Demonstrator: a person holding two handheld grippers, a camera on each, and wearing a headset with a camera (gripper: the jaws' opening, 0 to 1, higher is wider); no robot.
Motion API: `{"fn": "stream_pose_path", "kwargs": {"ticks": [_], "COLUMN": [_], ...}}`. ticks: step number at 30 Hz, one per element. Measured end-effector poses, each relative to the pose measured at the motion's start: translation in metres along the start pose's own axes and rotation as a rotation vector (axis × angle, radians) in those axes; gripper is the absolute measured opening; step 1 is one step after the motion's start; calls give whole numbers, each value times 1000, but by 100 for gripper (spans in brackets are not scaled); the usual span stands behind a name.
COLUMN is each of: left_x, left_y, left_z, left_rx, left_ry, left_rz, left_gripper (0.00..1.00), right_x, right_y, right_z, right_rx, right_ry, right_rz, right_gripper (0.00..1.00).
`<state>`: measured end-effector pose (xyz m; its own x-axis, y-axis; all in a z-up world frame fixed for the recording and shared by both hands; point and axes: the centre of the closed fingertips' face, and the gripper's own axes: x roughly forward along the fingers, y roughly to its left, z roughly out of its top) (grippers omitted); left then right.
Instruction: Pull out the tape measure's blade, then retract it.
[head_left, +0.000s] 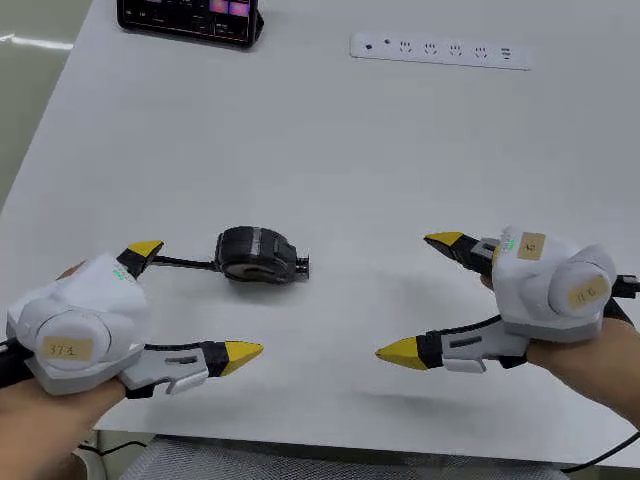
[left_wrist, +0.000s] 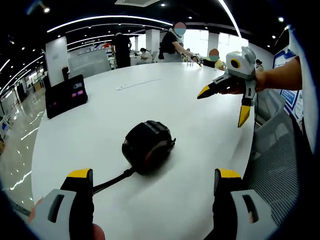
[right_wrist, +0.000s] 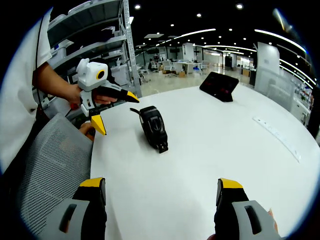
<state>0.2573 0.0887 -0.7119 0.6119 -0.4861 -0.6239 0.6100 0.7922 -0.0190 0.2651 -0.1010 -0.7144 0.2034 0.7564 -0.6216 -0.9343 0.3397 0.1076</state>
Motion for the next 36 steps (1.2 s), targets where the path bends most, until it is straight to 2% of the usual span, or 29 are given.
{"fn": "stream_pose_path", "kwargs": {"ticks": [10, 20, 25, 27, 28, 36], "left_x": [-8, -13, -15, -15, -16, -18], "left_y": [-3, -4, -6, -4, -7, -7], "left_z": [1, 2, -3, -3, -4, -6], "left_rx": [-25, -16, -6, 15, 10, 15], "left_ry": [-16, -21, -11, -13, -8, -5], "left_rz": [-52, -74, -90, -73, -92, -100], "left_gripper": [99, 99, 99, 99, 99, 99], "right_x": [-16, -28, -34, -37, -39, -50], "right_y": [0, 1, 1, 1, 1, 0], "right_z": [-2, -5, -13, -15, -17, -28], "right_rx": [32, 62, 78, 82, 87, 104], "right_ry": [-27, -44, -38, -37, -36, -28], "right_rz": [-41, -67, -79, -84, -87, -106], "right_gripper": [93, 94, 94, 94, 94, 95]}}
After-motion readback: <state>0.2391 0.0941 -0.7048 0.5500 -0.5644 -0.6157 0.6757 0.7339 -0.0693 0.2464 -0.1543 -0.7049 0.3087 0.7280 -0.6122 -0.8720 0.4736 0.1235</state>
